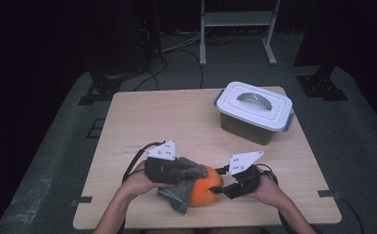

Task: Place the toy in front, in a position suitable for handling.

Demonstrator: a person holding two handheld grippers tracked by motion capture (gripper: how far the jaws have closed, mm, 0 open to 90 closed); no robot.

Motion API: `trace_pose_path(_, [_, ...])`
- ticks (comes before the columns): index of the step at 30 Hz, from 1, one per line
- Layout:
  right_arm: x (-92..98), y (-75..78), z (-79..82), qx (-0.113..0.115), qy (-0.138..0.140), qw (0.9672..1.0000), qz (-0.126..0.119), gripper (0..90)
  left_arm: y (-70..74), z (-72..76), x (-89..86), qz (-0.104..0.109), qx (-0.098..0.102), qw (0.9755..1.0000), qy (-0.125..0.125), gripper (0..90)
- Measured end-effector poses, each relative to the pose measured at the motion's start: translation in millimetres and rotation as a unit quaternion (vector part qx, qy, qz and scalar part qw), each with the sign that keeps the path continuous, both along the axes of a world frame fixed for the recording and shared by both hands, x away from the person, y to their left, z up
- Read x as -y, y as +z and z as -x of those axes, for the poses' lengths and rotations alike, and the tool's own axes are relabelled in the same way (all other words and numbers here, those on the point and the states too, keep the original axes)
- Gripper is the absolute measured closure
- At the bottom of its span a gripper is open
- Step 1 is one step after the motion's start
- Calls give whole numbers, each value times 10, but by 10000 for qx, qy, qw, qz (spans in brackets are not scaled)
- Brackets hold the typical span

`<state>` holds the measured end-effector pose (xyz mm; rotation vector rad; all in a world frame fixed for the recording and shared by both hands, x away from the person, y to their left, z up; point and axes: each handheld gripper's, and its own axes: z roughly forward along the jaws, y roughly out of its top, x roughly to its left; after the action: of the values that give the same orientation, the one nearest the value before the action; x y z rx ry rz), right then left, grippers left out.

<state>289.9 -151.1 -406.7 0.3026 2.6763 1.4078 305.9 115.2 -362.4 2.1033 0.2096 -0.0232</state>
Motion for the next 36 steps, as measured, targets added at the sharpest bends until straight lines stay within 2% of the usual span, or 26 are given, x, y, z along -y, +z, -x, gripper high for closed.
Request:
trace_pose_path(4, [-95,-3,33,189,81,9996,189,440,0,12,107,-193,26,9998,-81,735])
trace_pose_path(8, [-72,-21,36,124,8,9998,135,450,-25,-22,99,-206,-101,9997,-26,735])
trace_pose_path(13, [-100,-26,49,105,4,9998,164,449,0,-22,201,-350,-11,9993,-86,729])
trace_pose_path(15, [-83,-34,47,95,-14,9998,156,450,-8,-23,210,-330,-28,9994,-90,730])
trace_pose_path(18, [-61,-48,38,116,2,9997,198,463,-26,-26,167,-308,-73,9995,-35,742])
trace_pose_path(23, [30,-80,-2,47,-34,9997,226,468,-82,-47,-34,-263,-164,9994,168,743])
trace_pose_path(26, [55,-101,-14,-28,-61,9998,180,466,-126,-74,-119,-175,-325,9990,240,742])
trace_pose_path(28, [21,-85,-1,58,-32,9997,223,466,-129,-91,-118,-179,-366,9988,286,742])
trace_pose_path(32, [-37,-62,31,184,-14,9995,268,466,-69,-97,-25,-151,-314,9990,280,741])
trace_pose_path(35, [-91,-66,71,215,8,9994,265,465,-8,-78,129,-152,-236,9995,110,740])
trace_pose_path(36, [-112,-67,86,212,22,9994,277,464,8,-73,184,-218,-189,9996,36,738])
